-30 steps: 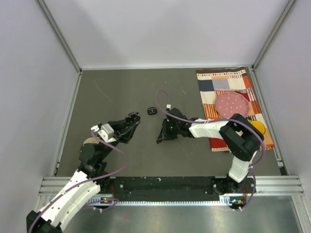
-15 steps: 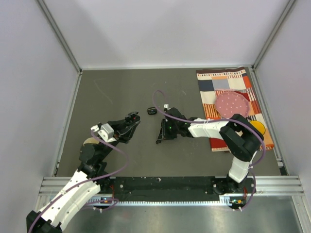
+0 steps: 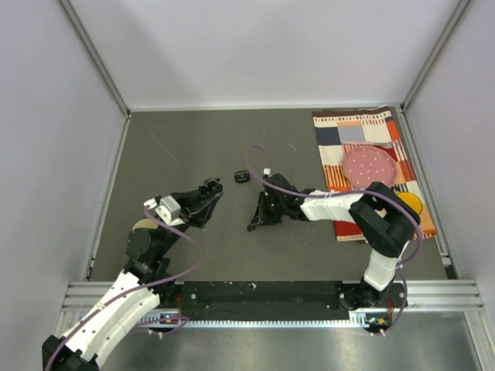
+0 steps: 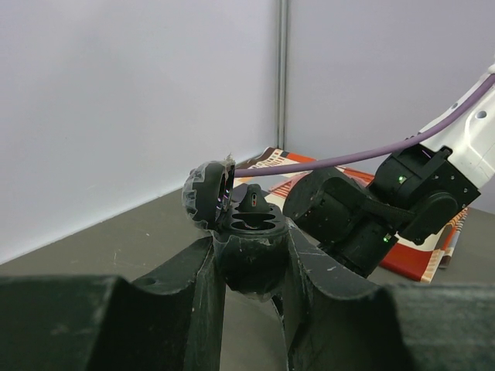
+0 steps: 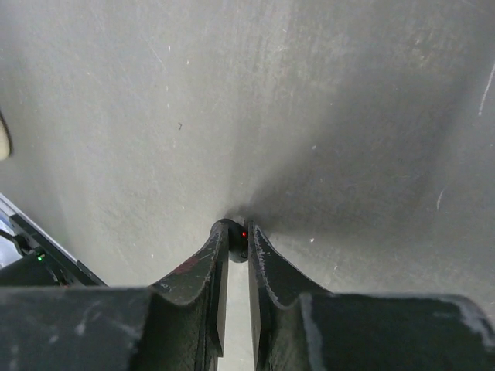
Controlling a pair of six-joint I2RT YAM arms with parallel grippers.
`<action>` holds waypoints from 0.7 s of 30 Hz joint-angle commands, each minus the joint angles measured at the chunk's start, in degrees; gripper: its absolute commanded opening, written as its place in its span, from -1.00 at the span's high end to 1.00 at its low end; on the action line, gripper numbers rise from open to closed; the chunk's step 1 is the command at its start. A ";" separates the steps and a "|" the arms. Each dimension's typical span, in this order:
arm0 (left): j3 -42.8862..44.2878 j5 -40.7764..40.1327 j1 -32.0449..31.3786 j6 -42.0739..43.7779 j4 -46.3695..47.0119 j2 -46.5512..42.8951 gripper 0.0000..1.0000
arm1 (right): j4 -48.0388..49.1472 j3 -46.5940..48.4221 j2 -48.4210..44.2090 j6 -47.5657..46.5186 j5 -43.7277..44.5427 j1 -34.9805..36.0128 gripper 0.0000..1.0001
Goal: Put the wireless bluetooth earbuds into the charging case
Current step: Pick up the earbud from the center of the board.
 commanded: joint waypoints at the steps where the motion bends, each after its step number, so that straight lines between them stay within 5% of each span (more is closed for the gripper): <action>1: -0.45 -0.59 -0.06 -0.64 2.33 0.16 1.00 | -0.11 -1.95 -2.68 2.44 0.78 1.16 0.78; 12: -0.36 -0.68 -0.06 -0.90 2.51 0.51 1.00 | 1.39 -6.34 -9.35 6.04 7.20 1.25 0.91; 21: -0.36 -0.85 -0.06 -0.90 2.24 0.16 1.00 | 2.27 -3.36 -7.34 3.93 6.76 1.08 0.81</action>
